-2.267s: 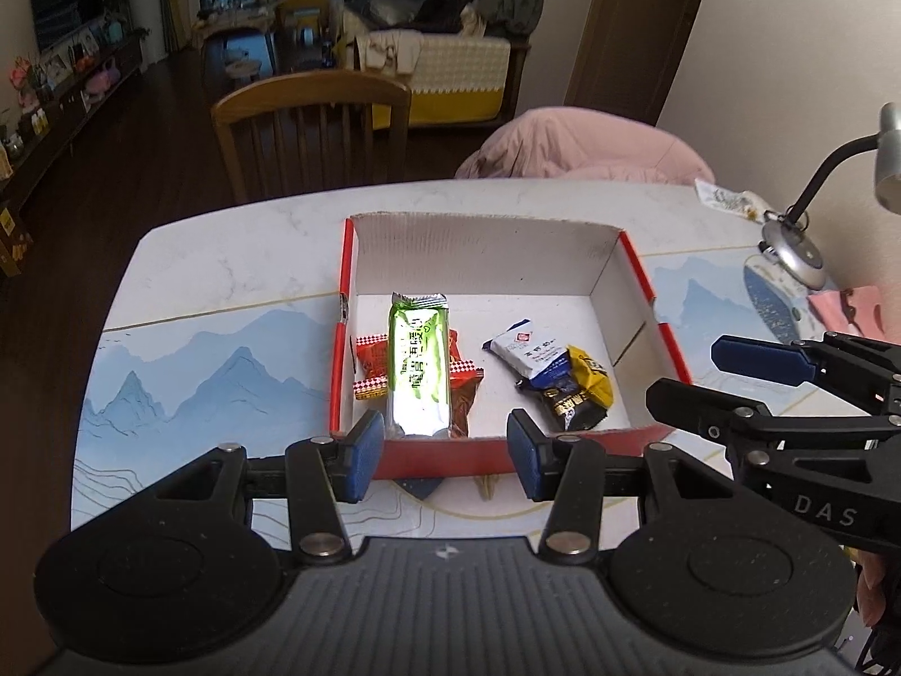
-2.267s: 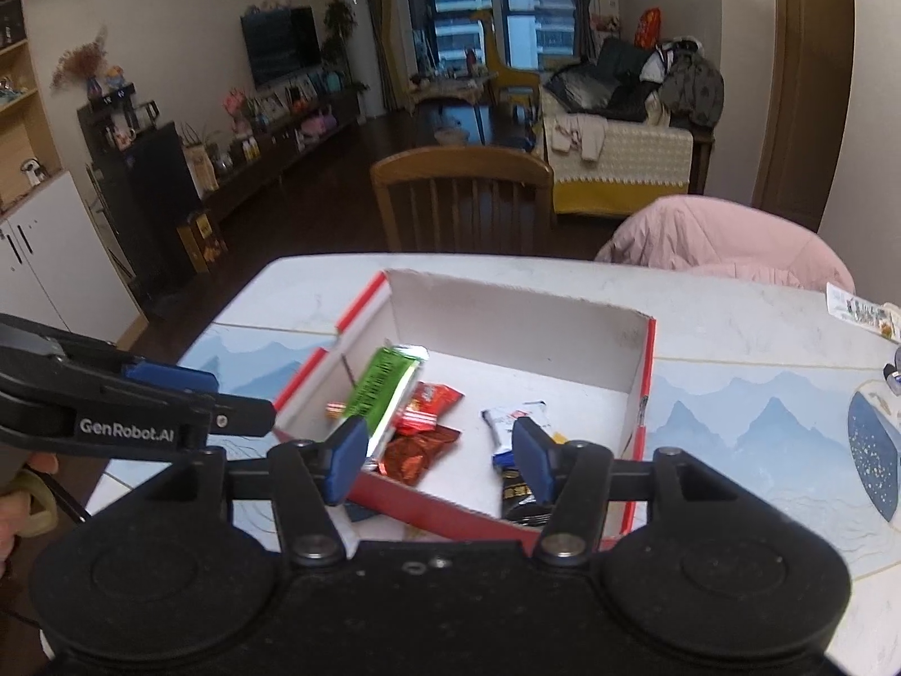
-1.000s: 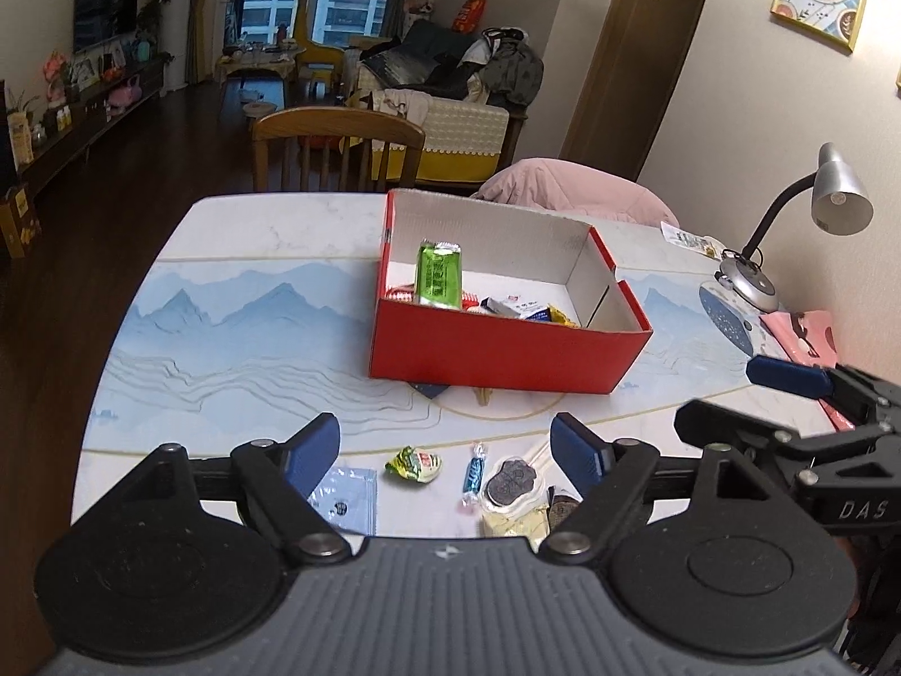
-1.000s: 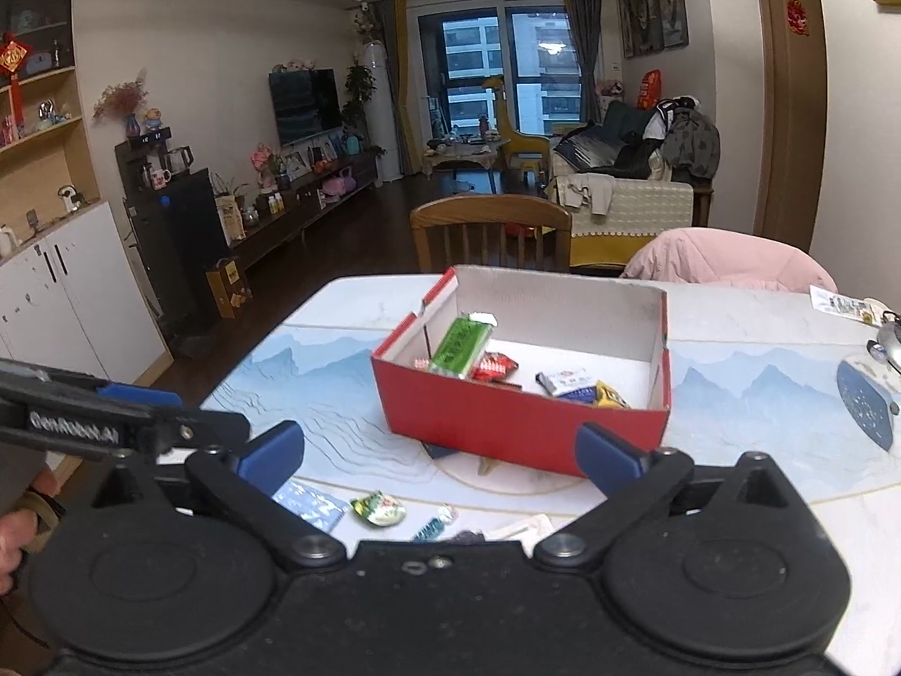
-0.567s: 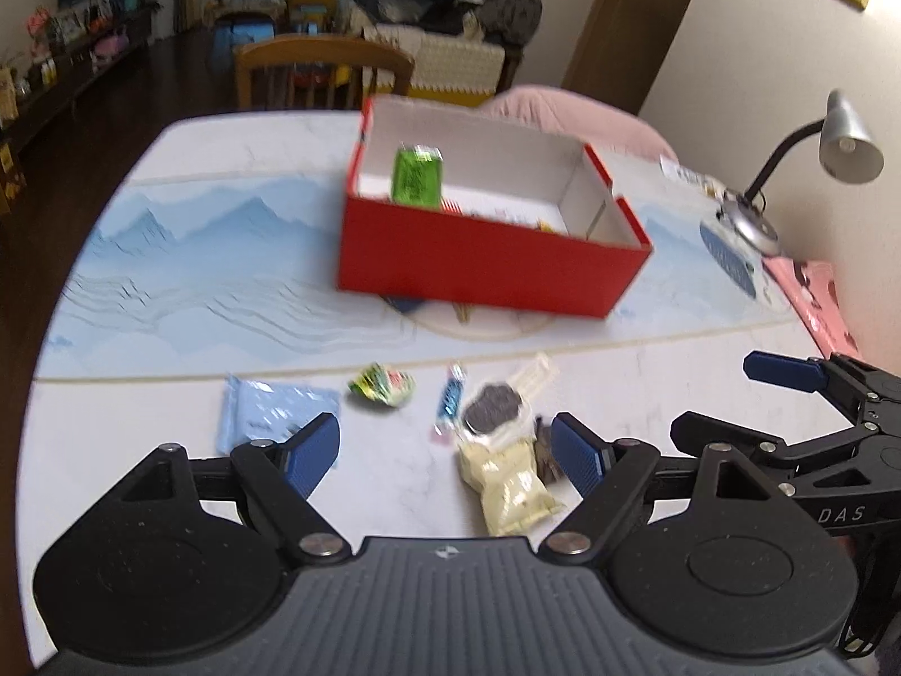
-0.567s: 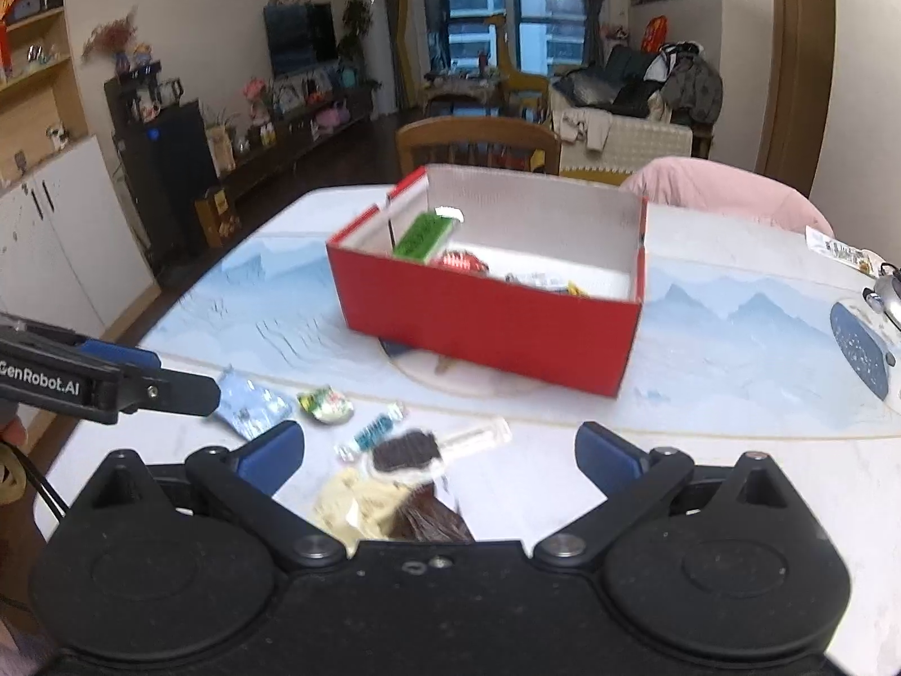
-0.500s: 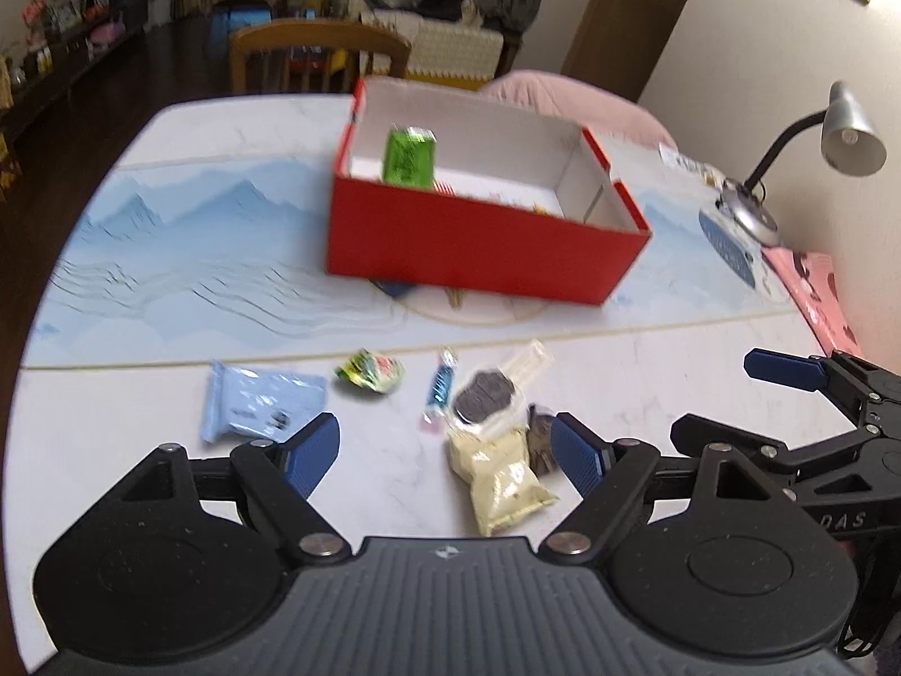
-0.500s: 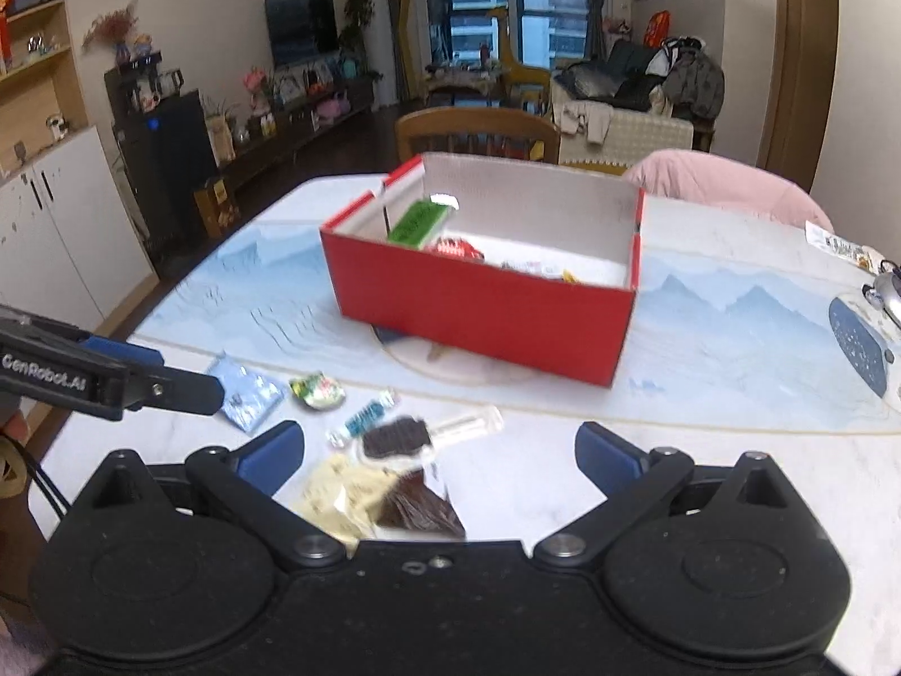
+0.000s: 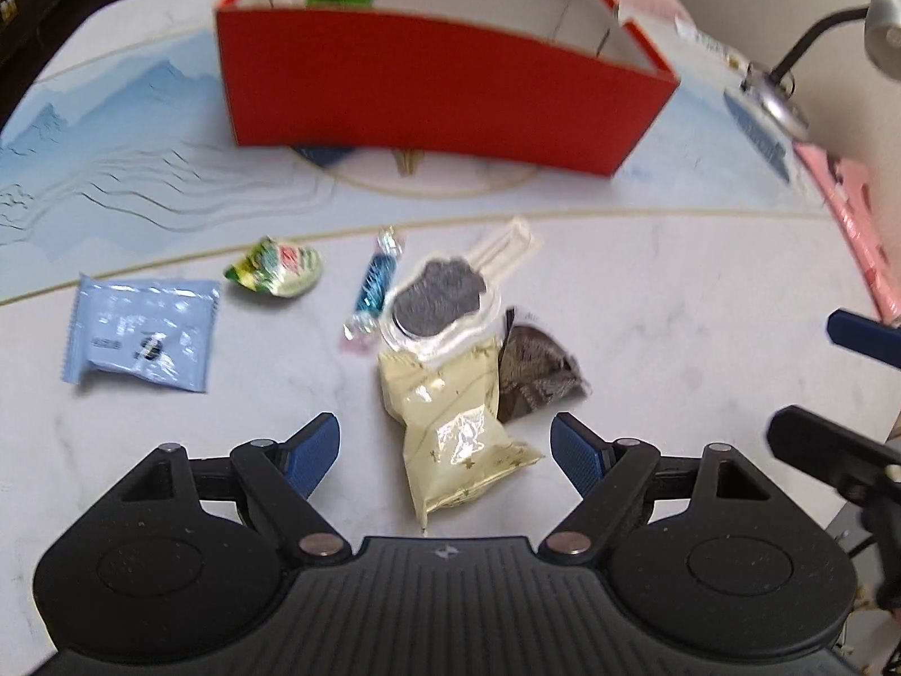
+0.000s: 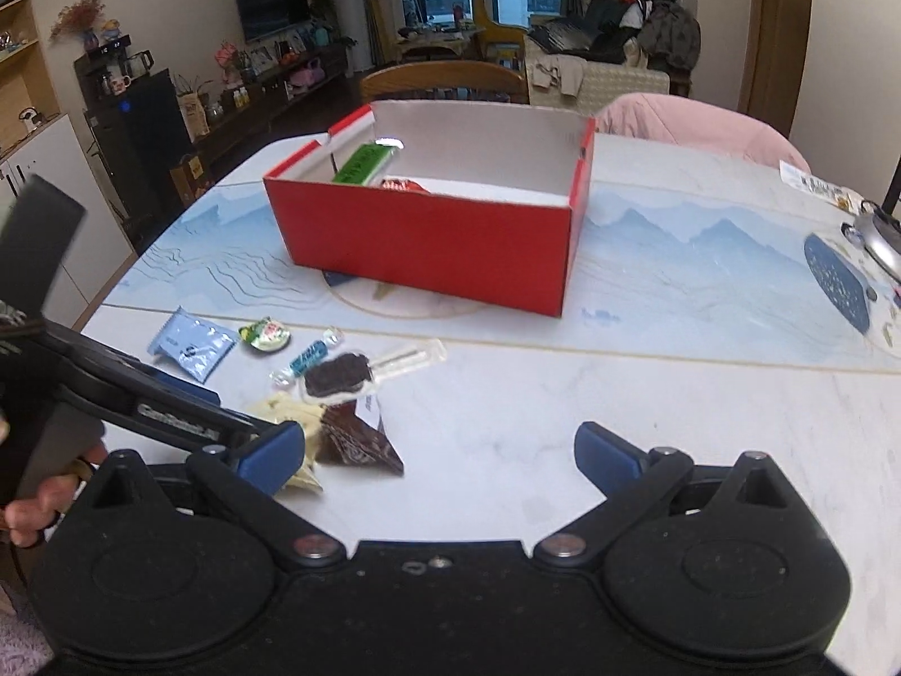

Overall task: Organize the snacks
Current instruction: 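Grasp the cream wafer bag with the left tool while the right tool grasps the brown chocolate pack, then carry the cream bag and brown pack down into the red box, then open both tools to release the packs inside the box, then lift both tools out of the box back toward the remaining snacks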

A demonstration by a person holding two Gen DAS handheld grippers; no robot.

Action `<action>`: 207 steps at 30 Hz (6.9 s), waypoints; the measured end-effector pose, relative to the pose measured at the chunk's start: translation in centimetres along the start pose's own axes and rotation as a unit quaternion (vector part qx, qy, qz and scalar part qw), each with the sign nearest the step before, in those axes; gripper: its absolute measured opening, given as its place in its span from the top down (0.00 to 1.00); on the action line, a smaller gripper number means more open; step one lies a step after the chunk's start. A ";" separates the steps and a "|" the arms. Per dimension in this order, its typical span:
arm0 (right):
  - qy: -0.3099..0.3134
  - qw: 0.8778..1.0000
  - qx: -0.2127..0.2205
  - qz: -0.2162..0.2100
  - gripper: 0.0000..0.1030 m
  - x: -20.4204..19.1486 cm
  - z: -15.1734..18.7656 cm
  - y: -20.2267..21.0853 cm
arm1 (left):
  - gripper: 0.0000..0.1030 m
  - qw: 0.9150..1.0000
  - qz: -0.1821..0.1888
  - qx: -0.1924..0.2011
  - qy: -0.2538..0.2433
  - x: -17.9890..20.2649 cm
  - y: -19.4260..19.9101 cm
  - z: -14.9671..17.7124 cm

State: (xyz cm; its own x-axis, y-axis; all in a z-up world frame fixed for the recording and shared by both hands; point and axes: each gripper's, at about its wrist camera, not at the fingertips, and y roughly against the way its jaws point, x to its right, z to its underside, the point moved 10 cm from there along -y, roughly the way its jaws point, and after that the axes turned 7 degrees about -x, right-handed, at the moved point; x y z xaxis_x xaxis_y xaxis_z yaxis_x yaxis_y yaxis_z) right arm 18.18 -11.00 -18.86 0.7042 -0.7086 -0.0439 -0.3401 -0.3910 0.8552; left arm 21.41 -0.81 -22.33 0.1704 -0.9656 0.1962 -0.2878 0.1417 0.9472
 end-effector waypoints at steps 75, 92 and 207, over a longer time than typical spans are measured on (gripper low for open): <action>0.009 0.999 0.038 -0.018 0.72 -8.6 -3.9 3.0 | 0.60 0.994 0.052 0.095 0.034 -4.5 12.7 -0.2; 0.009 0.994 0.112 0.004 0.72 -5.4 -12.9 5.7 | 0.60 0.986 0.039 0.160 -0.001 -2.4 17.7 -8.0; -0.072 0.994 0.076 0.021 0.00 -7.9 -8.0 -0.1 | 0.21 0.985 0.012 0.171 0.007 -10.5 14.9 -5.7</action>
State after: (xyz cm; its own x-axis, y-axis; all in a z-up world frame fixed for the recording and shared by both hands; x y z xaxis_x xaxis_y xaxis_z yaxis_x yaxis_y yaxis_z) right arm 17.62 -0.61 -14.48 0.5936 -0.7994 -0.0924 -0.4653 -0.4346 0.7711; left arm 20.67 12.64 -8.86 0.1724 -0.9596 0.2224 -0.5914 0.0797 0.8025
